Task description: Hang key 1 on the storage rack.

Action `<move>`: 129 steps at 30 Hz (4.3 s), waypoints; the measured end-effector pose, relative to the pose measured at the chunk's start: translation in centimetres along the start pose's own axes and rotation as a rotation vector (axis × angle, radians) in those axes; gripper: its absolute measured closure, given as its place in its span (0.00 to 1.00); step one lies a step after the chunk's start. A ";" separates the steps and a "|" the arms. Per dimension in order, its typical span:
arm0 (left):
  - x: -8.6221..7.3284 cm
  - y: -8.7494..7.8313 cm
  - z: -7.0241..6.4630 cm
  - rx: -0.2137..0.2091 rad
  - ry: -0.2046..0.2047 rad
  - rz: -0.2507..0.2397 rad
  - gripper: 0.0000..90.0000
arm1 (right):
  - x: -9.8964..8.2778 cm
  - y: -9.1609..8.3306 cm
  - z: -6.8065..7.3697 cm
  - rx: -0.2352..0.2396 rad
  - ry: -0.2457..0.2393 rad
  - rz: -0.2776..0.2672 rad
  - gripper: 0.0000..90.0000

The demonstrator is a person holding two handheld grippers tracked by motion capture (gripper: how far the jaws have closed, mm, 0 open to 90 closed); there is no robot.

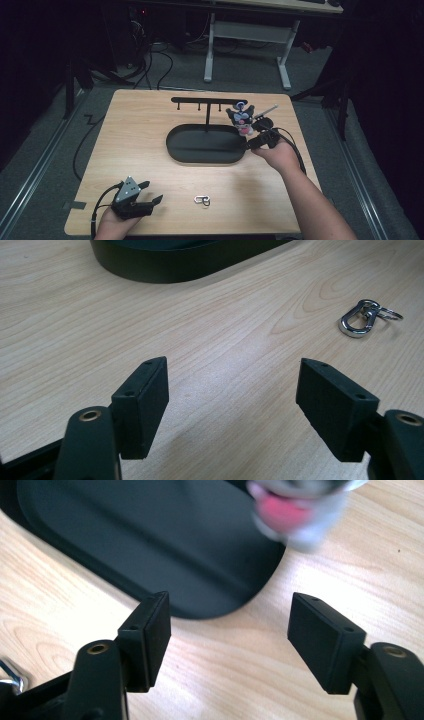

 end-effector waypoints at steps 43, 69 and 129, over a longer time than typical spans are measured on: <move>-0.1 3.8 -5.3 -0.066 -0.040 0.110 0.90 | -13.2 -2.0 4.7 0.133 0.112 -0.481 0.61; 2.4 13.9 -15.6 -0.225 0.064 0.166 0.93 | -13.6 -3.0 3.8 0.174 0.120 -0.497 0.61; -0.3 0.5 -2.5 0.067 -0.044 0.041 0.58 | -11.3 3.2 11.5 0.154 -0.179 -0.344 1.00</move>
Point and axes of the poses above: each handheld gripper's, and its own axes: y roughly forward along the jaws, x roughly out of its top, z roughly to its left, the point moved 10 cm from there along y, roughly forward along the jaws, and after that the axes turned 14 degrees about -z, right-handed, at the moved point
